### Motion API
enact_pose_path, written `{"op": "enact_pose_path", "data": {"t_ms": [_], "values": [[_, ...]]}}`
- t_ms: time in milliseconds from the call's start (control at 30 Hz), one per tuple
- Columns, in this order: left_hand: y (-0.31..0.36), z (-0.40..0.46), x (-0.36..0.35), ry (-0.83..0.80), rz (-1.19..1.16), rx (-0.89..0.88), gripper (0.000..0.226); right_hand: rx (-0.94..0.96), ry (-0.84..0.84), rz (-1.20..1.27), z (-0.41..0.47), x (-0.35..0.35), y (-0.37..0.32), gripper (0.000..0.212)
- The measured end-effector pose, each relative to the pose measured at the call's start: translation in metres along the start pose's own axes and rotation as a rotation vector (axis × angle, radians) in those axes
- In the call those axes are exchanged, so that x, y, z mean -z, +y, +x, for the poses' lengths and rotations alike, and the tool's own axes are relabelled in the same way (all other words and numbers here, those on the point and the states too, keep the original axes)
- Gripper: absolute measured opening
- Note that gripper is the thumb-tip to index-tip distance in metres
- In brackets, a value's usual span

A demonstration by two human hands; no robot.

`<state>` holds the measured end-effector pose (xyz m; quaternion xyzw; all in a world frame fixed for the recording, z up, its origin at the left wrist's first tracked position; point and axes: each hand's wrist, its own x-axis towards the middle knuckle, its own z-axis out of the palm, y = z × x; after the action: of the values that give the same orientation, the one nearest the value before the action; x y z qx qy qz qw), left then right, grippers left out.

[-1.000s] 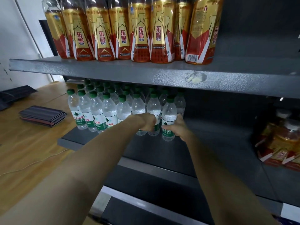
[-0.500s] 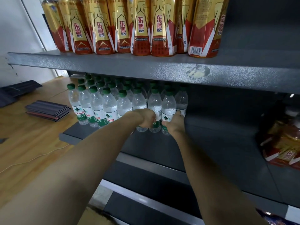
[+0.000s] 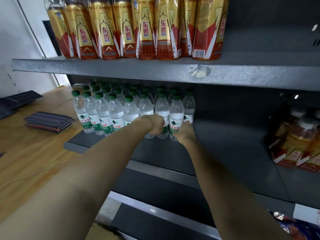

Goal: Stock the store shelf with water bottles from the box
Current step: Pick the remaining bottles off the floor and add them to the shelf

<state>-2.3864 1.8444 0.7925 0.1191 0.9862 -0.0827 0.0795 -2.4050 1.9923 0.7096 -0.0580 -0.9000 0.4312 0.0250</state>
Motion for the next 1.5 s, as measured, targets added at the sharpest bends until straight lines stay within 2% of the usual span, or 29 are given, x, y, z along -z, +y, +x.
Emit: {"op": "enact_pose_path", "data": {"t_ms": [100,167,267,433,533,733,900,1067,1133,1233,1267,1367,1400,1500], "values": [[0.000,-0.014,0.000,-0.011,-0.013,0.004,0.010,0.015,-0.024,-0.019,-0.018,0.001,0.003,0.069],[-0.001,-0.026,0.001,-0.009,-0.036,-0.006,0.008,0.026,-0.052,-0.065,-0.036,0.006,0.000,0.058],[0.002,-0.049,0.003,-0.017,-0.041,-0.049,0.018,0.039,-0.091,-0.117,-0.063,0.011,-0.001,0.036],[0.011,-0.083,-0.011,-0.014,-0.065,-0.133,0.015,0.033,-0.055,-0.174,-0.116,0.021,-0.001,0.016],[0.018,-0.107,-0.034,-0.027,-0.110,-0.190,0.010,-0.021,-0.026,-0.202,-0.150,0.022,0.005,0.018],[0.036,-0.142,-0.106,-0.105,-0.206,-0.266,0.016,-0.148,-0.168,-0.356,-0.231,0.006,0.040,0.025],[0.065,-0.163,-0.193,-0.241,-0.235,-0.286,0.008,-0.271,-0.273,-0.422,-0.284,-0.018,0.094,0.029],[0.094,-0.182,-0.271,-0.359,-0.263,-0.305,0.010,-0.372,-0.383,-0.432,-0.318,-0.052,0.164,0.021],[0.105,-0.186,-0.303,-0.406,-0.293,-0.295,0.009,-0.396,-0.456,-0.461,-0.327,-0.068,0.193,0.012],[0.123,-0.195,-0.345,-0.430,-0.318,-0.248,0.018,-0.435,-0.508,-0.448,-0.343,-0.096,0.245,0.039],[0.130,-0.196,-0.361,-0.446,-0.329,-0.245,0.018,-0.476,-0.501,-0.392,-0.351,-0.106,0.264,0.040],[0.156,-0.188,-0.420,-0.520,-0.402,-0.217,0.017,-0.520,-0.489,-0.296,-0.372,-0.133,0.319,0.007],[0.165,-0.186,-0.444,-0.544,-0.424,-0.200,0.016,-0.537,-0.502,-0.276,-0.378,-0.142,0.338,0.007],[0.189,-0.181,-0.511,-0.620,-0.425,-0.154,0.015,-0.601,-0.525,-0.232,-0.389,-0.169,0.397,0.026]]}}
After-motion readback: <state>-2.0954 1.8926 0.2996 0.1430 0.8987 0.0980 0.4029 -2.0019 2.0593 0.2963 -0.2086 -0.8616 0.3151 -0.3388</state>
